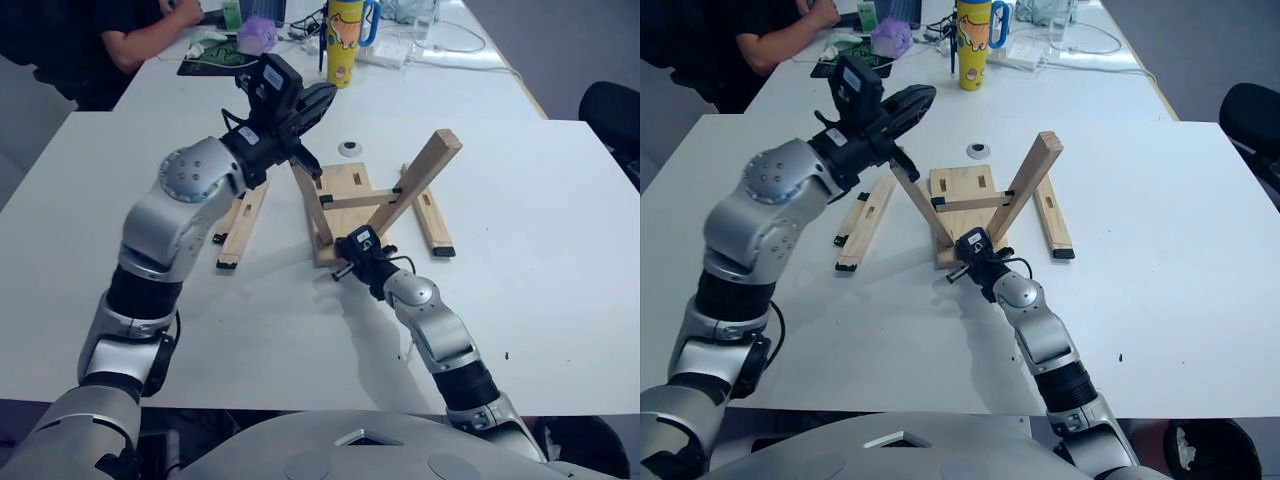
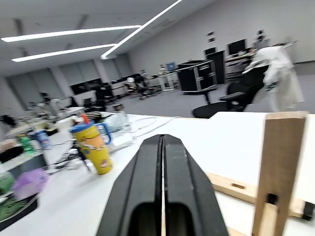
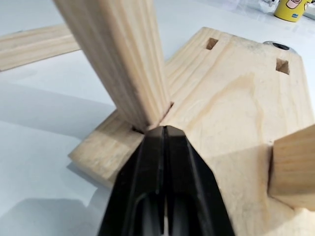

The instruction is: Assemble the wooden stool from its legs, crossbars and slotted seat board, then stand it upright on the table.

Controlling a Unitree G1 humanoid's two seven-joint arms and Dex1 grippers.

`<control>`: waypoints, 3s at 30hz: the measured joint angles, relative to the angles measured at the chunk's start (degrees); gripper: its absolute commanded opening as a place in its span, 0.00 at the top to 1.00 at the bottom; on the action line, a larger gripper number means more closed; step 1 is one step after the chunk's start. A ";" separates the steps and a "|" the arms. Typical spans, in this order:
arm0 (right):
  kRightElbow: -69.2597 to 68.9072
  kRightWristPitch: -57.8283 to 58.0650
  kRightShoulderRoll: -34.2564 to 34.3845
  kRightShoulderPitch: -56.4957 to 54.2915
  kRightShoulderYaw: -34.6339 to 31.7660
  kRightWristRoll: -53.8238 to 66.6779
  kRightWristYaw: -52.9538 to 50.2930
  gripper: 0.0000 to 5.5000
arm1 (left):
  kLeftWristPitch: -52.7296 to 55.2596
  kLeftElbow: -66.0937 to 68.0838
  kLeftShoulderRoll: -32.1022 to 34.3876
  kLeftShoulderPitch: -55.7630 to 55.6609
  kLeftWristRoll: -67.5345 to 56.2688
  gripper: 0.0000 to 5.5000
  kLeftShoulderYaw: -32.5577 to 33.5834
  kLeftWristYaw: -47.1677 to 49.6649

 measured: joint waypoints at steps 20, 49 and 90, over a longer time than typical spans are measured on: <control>-12.21 -3.02 -6.51 4.35 -4.89 10.41 13.33 1.00 | -15.58 -3.31 -7.51 13.87 14.49 1.00 18.36 14.84; -31.89 -5.50 -7.56 19.24 -17.69 10.43 6.14 1.00 | -8.07 -21.56 -18.89 37.95 14.00 1.00 12.16 16.24; -17.67 4.88 -4.84 -5.39 -26.44 5.17 -13.06 1.00 | -2.77 -13.11 -13.46 25.32 27.33 1.00 16.22 19.76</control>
